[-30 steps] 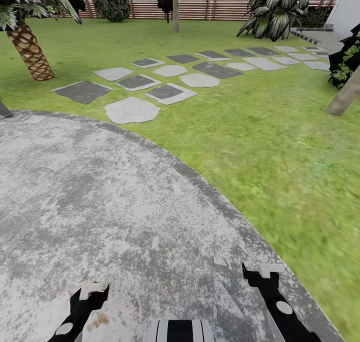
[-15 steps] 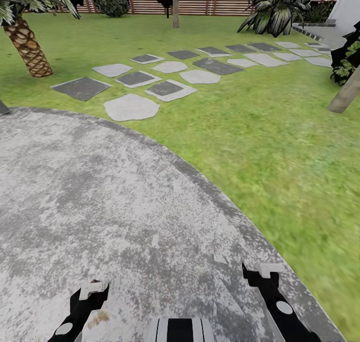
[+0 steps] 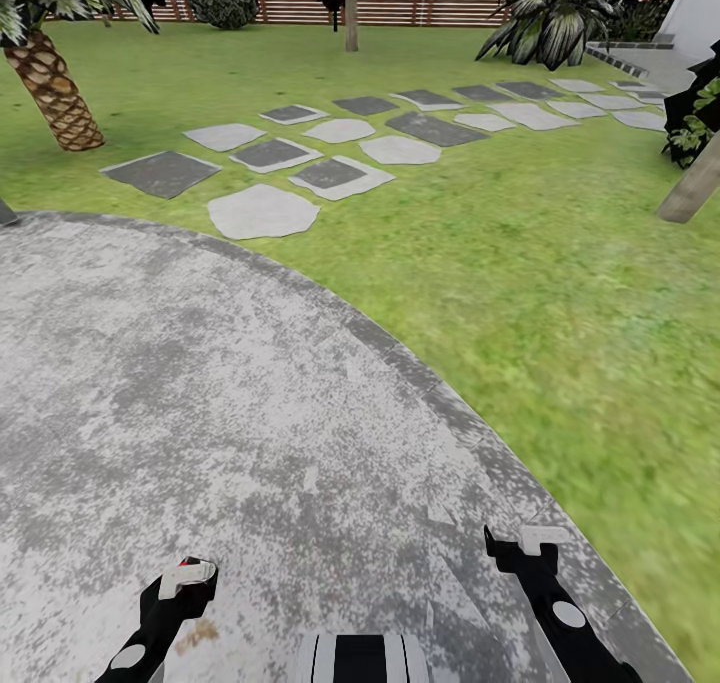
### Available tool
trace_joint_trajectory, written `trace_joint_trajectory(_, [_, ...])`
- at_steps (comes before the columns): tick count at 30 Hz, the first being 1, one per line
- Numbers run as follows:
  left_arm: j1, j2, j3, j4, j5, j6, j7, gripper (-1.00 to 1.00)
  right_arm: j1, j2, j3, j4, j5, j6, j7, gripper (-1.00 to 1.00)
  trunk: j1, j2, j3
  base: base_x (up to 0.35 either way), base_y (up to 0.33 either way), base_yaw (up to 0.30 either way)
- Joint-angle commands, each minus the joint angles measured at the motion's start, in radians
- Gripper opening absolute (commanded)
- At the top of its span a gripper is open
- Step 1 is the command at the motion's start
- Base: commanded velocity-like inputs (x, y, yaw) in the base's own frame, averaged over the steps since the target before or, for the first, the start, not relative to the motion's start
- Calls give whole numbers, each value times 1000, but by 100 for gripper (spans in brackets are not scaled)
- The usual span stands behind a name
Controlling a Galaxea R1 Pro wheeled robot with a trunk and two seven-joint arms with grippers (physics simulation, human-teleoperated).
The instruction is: In the garden, pick up the pesticide atomizer on the floor and spray pesticide onto both trees until each tree trunk is fully covered.
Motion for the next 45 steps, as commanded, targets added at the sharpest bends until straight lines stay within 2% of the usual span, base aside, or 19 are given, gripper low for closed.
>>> trace_joint_trajectory(1, [-1, 0, 4, 1, -4, -3, -2, 100, 0, 0, -3, 1, 8, -3, 0, 100, 0, 0, -1, 0, 0, 0])
trace_joint_trajectory(3, [-1, 0, 4, 1, -4, -4, -2, 100, 0, 0, -3, 1, 8, -3, 0, 100, 0, 0, -1, 0, 0, 0])
trace_joint_trajectory(7, [-1, -1, 4, 1, -4, -3, -2, 100, 0, 0, -3, 1, 8, -3, 0, 100, 2, -1, -16, 0, 0, 0])
trace_joint_trajectory(45, [-1, -2, 4, 0, -4, -5, -1, 100, 0, 0, -3, 2, 8, -3, 0, 100, 2, -1, -16, 13, 13, 0])
